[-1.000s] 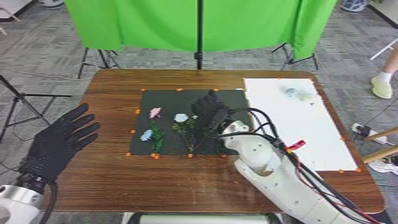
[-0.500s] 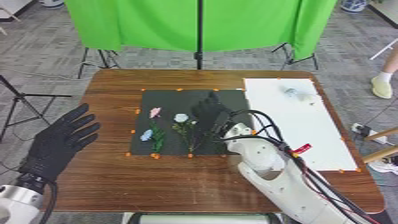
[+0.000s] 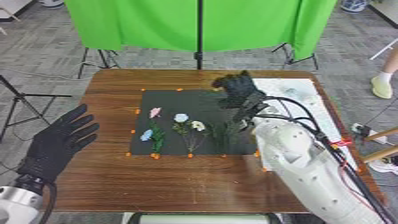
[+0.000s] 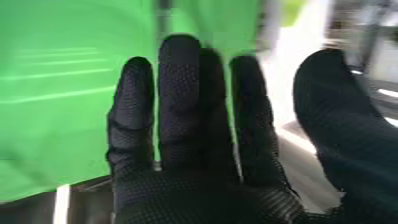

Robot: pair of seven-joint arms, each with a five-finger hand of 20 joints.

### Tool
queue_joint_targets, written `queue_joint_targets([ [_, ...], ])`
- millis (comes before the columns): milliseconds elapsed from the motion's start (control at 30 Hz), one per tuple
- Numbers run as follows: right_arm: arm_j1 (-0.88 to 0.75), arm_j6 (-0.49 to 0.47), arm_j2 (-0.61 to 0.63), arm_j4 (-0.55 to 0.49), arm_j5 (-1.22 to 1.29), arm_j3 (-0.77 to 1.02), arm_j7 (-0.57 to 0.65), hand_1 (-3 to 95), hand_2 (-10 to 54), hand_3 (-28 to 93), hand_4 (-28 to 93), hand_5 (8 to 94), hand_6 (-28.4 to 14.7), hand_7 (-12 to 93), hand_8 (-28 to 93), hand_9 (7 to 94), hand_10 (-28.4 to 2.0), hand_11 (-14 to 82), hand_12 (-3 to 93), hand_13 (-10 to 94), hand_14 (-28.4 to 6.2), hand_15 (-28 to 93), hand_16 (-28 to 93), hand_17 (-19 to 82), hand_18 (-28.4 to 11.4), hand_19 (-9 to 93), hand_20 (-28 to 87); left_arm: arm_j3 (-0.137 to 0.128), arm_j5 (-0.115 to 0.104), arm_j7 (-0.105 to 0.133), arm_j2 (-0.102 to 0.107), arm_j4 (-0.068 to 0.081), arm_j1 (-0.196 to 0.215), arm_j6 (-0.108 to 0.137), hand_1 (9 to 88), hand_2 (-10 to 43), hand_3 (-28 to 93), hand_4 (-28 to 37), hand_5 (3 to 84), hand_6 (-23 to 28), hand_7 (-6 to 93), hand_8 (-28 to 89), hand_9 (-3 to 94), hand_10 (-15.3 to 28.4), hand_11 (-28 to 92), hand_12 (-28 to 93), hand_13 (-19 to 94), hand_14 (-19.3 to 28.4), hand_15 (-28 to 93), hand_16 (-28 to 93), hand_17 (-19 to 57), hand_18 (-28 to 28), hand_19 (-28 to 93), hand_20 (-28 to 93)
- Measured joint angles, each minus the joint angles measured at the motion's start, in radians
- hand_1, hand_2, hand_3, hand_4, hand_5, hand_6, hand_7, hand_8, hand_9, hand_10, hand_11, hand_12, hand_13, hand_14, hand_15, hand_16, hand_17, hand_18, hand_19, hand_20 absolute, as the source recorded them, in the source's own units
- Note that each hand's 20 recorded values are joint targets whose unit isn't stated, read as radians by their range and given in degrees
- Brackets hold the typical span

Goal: Arrange flowers

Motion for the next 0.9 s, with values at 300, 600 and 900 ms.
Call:
queue_joint_targets([
  [300, 0.031, -0.292, 0.131, 0.152, 0.075, 0.183, 0.117, 21.7, -9.5, 90, -28, 19.2, -7.1, 14, -11, 16.3, -12.8, 8.0, 23.7, 14, -15.6, 9, 20, 3, -22.3, 47, 13, -0.009, 0.0, 0.004, -0.002, -0.003, 0.015, 0.0, 24.7, -0.7, 70, -27.7, 25.8, 1.8, 20.6, -12, 22.2, 10.1, 21, 15, 16, 13.6, 30, -1, -11.9, 18.9, 40, 7],
  [600, -0.029, -0.223, 0.217, 0.22, -0.011, 0.224, 0.172, 24.1, -9.5, 91, -28, 26.9, -3.9, 23, -16, 29.2, -10.1, 19.9, 19.7, 28, -8.4, 24, 20, 6, -20.9, 50, 15, -0.011, 0.0, 0.005, -0.002, -0.003, 0.016, 0.0, 24.8, -0.6, 70, -27.6, 25.8, 1.7, 20.6, -12, 22.2, 10.1, 20, 15, 16, 13.5, 30, -1, -11.9, 18.9, 40, 7],
  [900, -0.021, -0.153, 0.211, 0.316, -0.042, 0.191, 0.202, 30.9, -9.5, 91, -28, 33.7, -1.9, 30, -21, 40.6, -7.7, 31.4, 17.8, 46, -3.4, 41, 15, 16, -17.0, 62, 20, -0.011, 0.0, 0.004, -0.001, -0.003, 0.016, -0.002, 24.7, -0.6, 70, -27.7, 26.0, 1.8, 20.6, -12, 22.3, 10.2, 20, 15, 16, 13.6, 30, -1, -11.9, 18.9, 40, 7],
])
